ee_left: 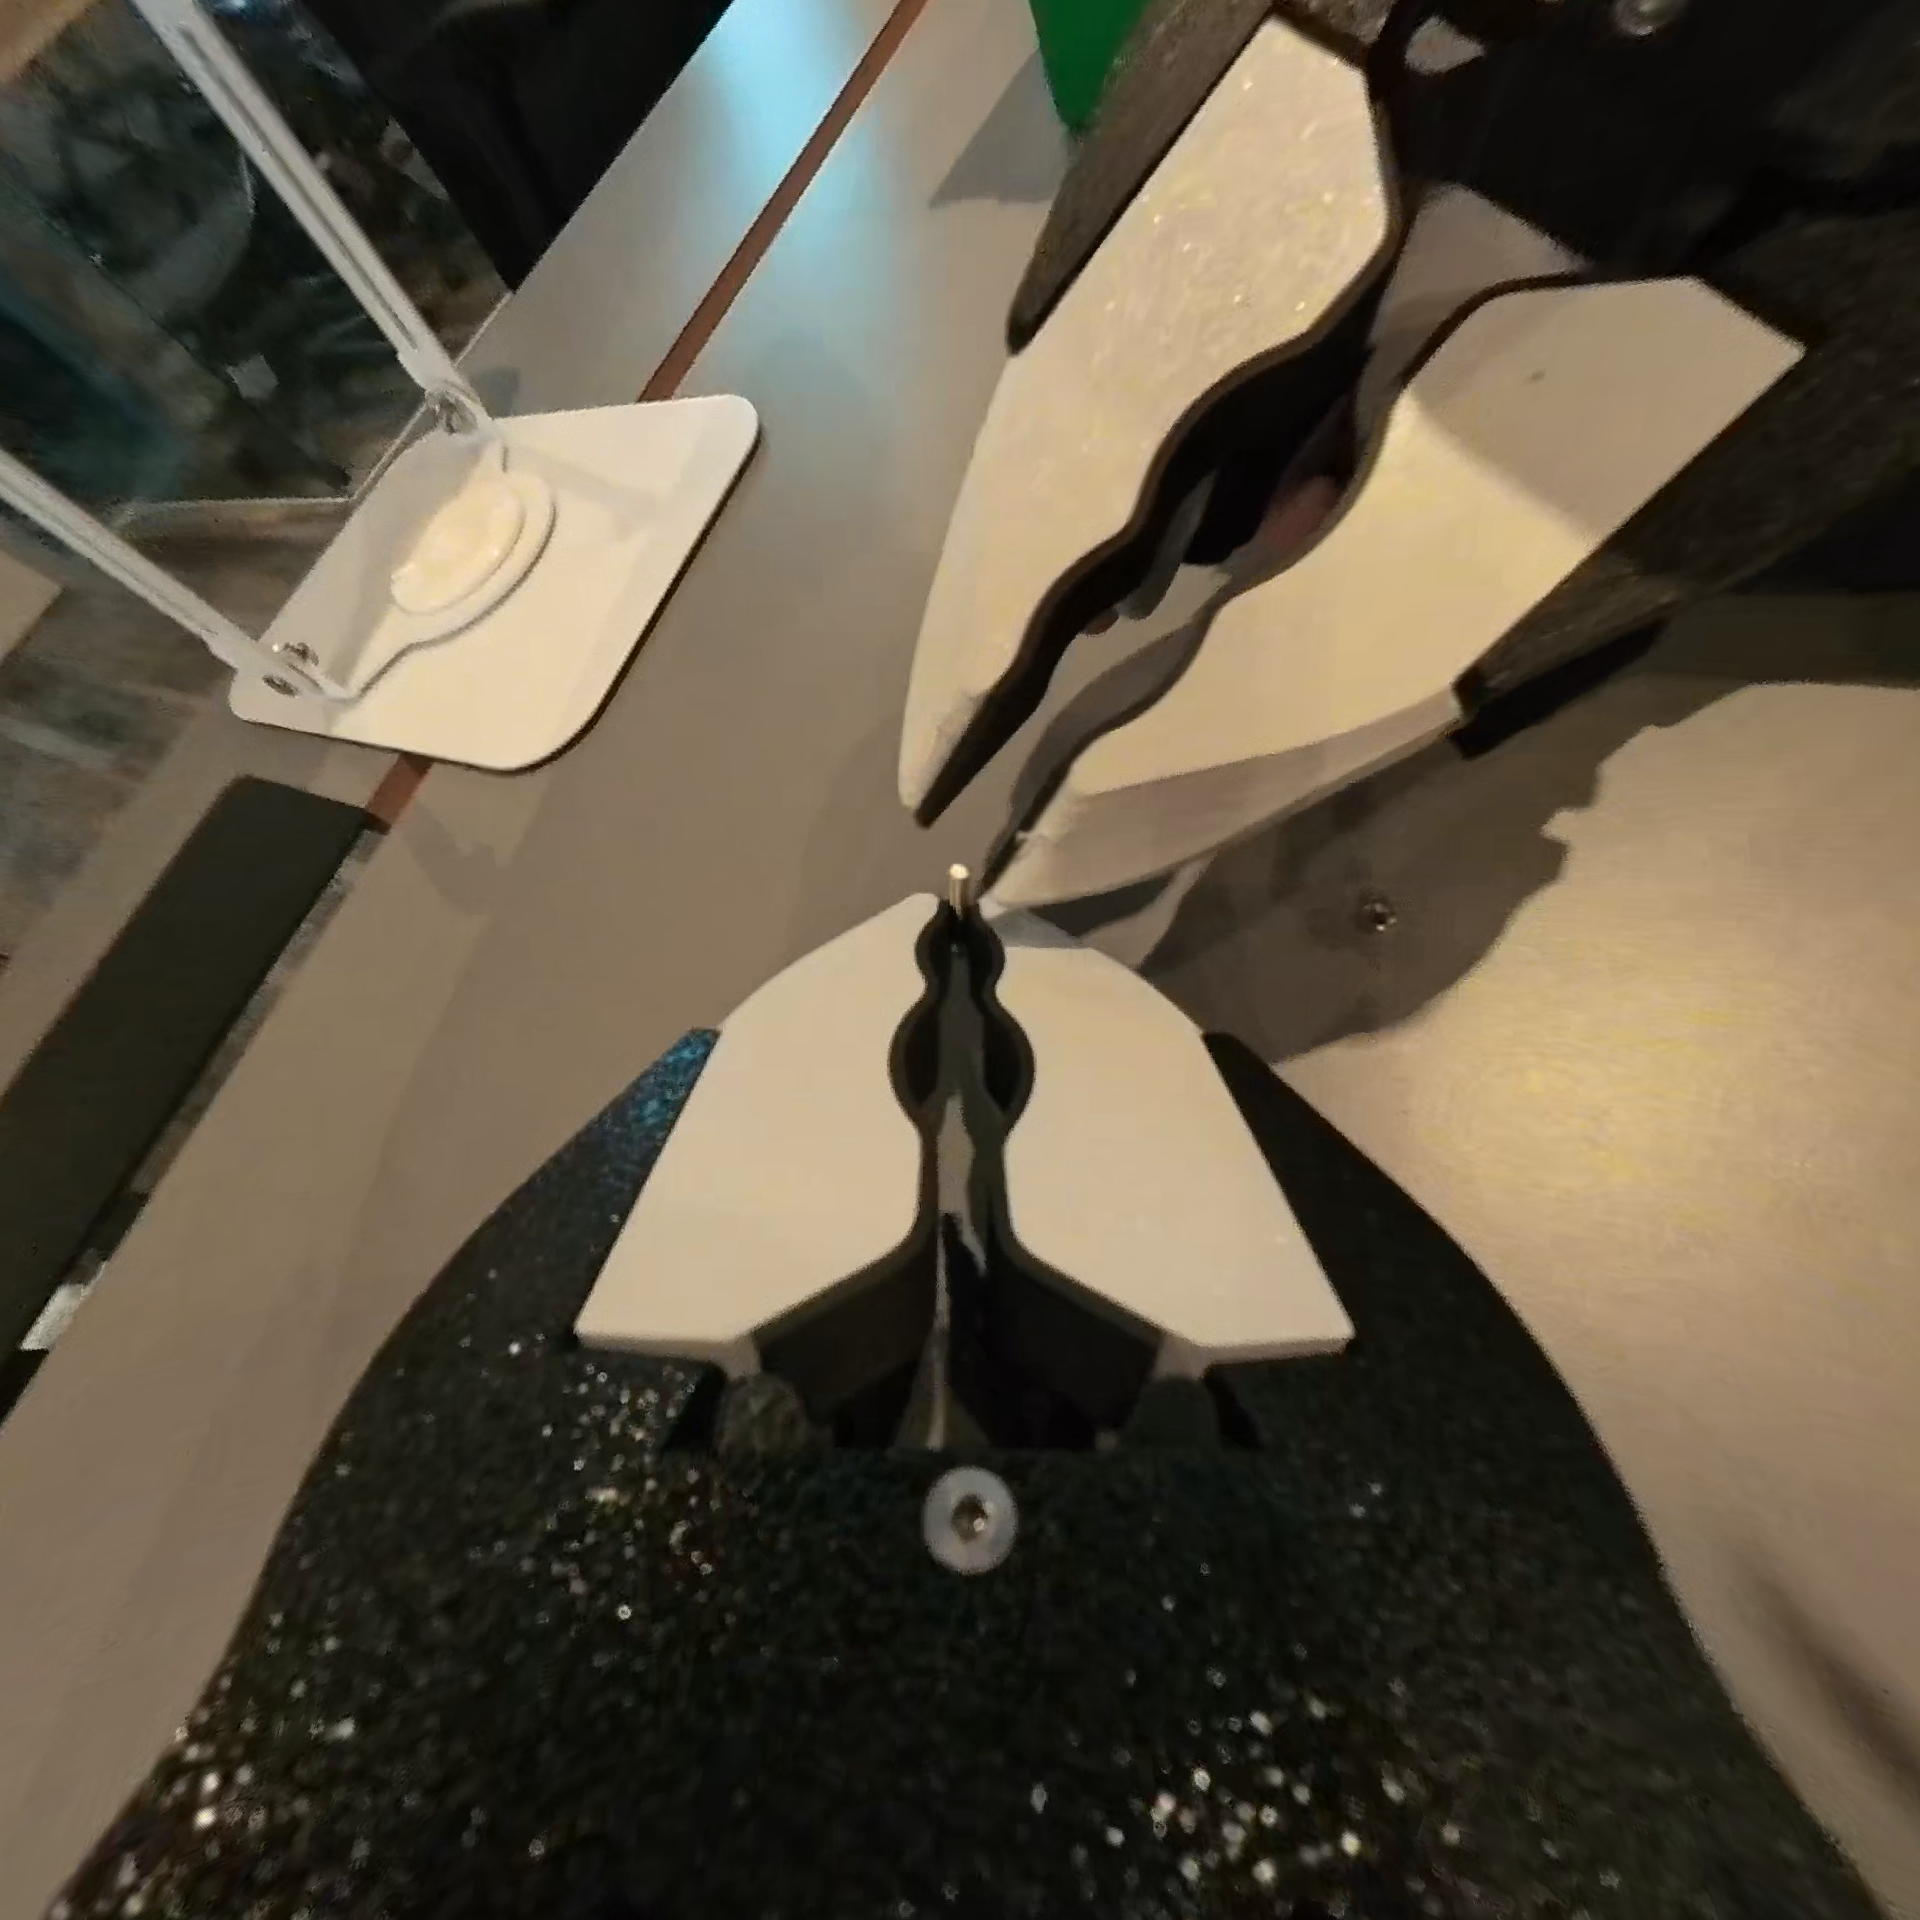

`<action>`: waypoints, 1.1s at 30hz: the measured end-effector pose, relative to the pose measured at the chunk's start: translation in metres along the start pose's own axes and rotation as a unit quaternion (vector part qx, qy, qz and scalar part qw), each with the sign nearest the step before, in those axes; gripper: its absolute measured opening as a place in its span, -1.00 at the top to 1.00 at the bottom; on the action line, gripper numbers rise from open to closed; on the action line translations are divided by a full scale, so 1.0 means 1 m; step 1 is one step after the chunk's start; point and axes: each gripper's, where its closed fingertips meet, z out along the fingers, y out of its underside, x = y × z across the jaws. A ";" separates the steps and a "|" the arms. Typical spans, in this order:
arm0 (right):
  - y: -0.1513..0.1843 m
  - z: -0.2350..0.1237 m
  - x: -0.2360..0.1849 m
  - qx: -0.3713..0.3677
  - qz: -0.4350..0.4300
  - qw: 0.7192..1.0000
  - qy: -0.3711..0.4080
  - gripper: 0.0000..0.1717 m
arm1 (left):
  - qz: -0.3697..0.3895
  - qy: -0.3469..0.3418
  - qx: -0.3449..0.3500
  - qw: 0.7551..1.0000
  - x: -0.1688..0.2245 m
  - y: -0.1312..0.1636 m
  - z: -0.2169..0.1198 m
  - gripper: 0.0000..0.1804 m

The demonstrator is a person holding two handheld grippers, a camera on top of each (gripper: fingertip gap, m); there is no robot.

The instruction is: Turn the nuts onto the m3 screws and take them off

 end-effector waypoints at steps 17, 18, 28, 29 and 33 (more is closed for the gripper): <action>-0.001 -0.001 0.003 0.004 0.014 1.000 0.005 0.97 | 0.016 -0.008 0.031 0.999 0.000 -0.008 -0.003 0.94; -0.003 -0.003 0.007 0.015 0.027 0.999 0.008 0.97 | 0.004 -0.020 0.044 0.999 -0.005 -0.012 -0.004 0.77; -0.026 -0.022 0.013 0.127 0.167 0.976 -0.061 0.98 | -0.071 0.059 0.093 0.991 0.006 -0.021 -0.006 0.61; -0.027 -0.023 0.012 0.130 0.168 0.975 -0.067 0.98 | -0.074 0.069 0.100 0.990 0.008 -0.023 -0.007 0.63; -0.029 -0.023 0.007 0.132 0.162 0.974 -0.083 0.98 | -0.091 0.107 0.128 0.982 0.015 -0.030 -0.011 0.77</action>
